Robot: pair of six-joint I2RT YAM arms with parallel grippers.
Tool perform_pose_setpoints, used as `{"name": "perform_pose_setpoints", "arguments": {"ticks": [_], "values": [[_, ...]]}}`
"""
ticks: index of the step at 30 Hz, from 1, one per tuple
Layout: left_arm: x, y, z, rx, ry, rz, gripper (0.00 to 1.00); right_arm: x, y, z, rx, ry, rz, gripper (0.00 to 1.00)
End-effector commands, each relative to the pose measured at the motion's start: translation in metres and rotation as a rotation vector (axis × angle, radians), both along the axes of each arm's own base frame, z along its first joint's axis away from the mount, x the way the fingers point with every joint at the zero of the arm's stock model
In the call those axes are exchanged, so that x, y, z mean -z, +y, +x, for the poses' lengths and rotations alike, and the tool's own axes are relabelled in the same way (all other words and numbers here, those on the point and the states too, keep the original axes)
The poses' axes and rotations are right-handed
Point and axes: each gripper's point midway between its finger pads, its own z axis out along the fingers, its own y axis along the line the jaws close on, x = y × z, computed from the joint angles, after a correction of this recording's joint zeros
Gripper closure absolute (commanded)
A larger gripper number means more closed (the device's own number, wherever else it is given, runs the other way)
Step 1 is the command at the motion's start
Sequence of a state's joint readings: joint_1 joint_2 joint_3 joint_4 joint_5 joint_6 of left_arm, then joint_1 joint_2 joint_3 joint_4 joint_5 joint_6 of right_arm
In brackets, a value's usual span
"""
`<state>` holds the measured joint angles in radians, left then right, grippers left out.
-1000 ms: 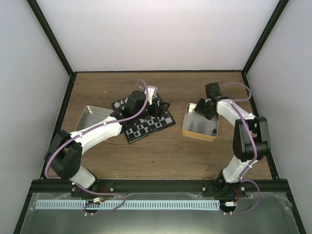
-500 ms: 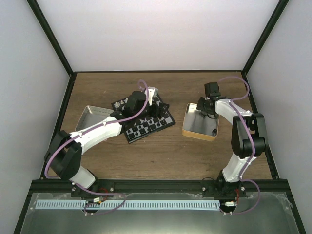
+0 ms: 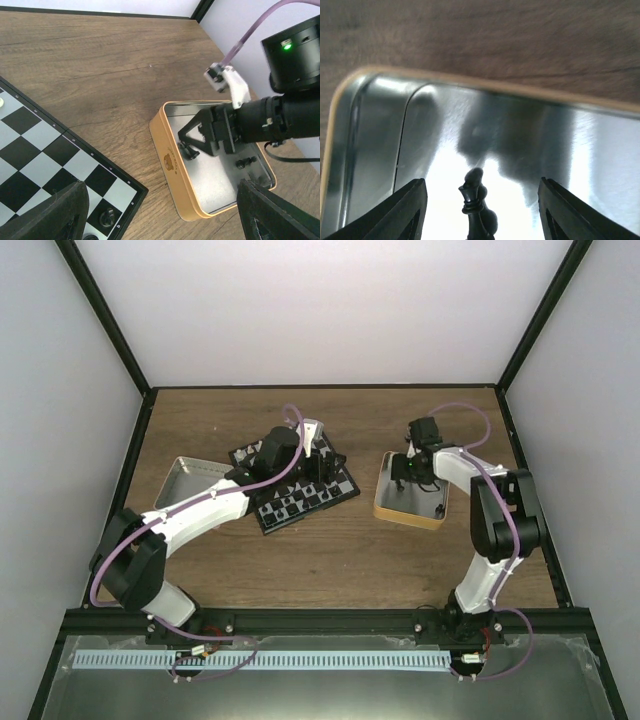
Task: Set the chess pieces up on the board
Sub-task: Pick up the chess piece from the storage box.
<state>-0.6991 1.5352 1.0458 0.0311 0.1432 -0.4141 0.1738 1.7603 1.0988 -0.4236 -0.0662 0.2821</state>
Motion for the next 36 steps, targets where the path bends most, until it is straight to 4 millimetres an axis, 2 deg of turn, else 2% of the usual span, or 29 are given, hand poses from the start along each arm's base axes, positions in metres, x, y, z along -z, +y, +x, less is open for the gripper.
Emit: {"name": "perform_pose_setpoints", "arguments": {"ticks": [1,4,14,17,19,22,28,33,36], "values": [[-0.018,-0.002,0.004,0.010,-0.043,-0.018,0.17,0.019,0.009,-0.012,-0.043,0.089,-0.100,0.38],[-0.017,-0.001,0.004,0.009,-0.044,-0.014,0.17,0.026,0.004,-0.021,-0.032,0.124,-0.154,0.41],[-0.014,-0.001,0.007,0.008,-0.040,-0.007,0.17,0.035,0.015,-0.047,-0.062,0.192,-0.179,0.57],[-0.014,-0.002,0.008,0.011,-0.039,-0.006,0.17,0.034,0.020,-0.052,-0.069,0.212,-0.167,0.56],[-0.014,-0.002,0.008,0.011,-0.039,-0.005,0.17,0.032,0.022,-0.056,-0.062,0.223,-0.164,0.49],[-0.013,-0.002,0.009,0.010,-0.038,-0.003,0.17,0.034,0.021,-0.065,-0.018,0.258,-0.151,0.48],[-0.012,-0.002,0.010,0.011,-0.036,-0.002,0.17,0.044,0.012,-0.078,0.071,0.297,-0.159,0.62],[-0.012,-0.001,0.009,0.013,-0.033,-0.002,0.17,0.045,0.005,-0.081,0.124,0.307,-0.185,0.67],[-0.012,-0.001,0.009,0.012,-0.032,0.000,0.17,0.043,0.005,-0.078,0.135,0.284,-0.180,0.78]]}}
